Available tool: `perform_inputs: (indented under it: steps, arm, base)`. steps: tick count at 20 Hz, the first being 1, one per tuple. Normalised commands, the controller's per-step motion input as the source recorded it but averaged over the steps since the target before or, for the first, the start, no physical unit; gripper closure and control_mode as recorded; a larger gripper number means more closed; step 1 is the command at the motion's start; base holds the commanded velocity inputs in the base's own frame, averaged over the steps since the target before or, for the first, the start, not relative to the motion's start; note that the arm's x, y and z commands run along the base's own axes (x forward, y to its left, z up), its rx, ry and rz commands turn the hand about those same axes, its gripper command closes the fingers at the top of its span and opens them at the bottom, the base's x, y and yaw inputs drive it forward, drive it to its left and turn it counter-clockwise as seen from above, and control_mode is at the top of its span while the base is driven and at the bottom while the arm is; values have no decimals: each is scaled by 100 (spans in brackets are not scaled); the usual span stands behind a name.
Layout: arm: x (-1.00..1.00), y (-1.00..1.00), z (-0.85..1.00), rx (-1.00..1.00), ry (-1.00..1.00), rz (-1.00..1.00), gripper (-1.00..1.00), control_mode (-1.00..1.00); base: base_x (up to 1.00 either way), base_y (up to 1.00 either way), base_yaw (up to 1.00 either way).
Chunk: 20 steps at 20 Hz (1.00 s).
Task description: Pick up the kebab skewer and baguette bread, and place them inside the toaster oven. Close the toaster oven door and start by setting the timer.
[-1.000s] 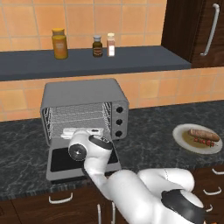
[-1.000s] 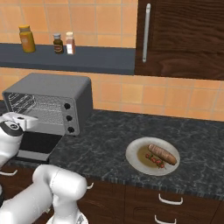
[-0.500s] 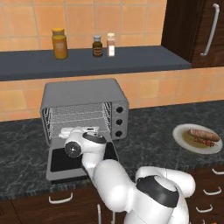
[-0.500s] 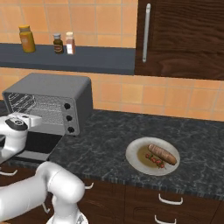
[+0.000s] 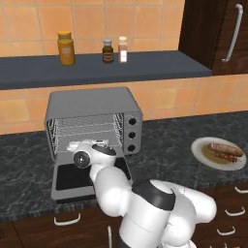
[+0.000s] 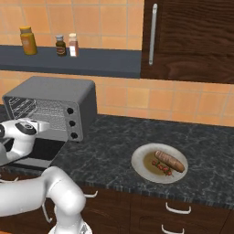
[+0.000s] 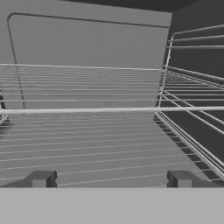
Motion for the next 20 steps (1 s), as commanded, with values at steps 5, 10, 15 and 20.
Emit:
perform_inputs:
  steps: [5,10,15,20]
  arm:
    - [30,8,-28,0,0,0,-100,-100]
    - [25,9,-21,0,0,0,-100,-100]
    - [2,5,-52,0,0,0,-100,-100]
    - [1,20,-63,0,0,0,-100,-100]
  base:
    - [0,0,0]
    - [0,0,0]
    - [0,0,0]
    - [0,0,0]
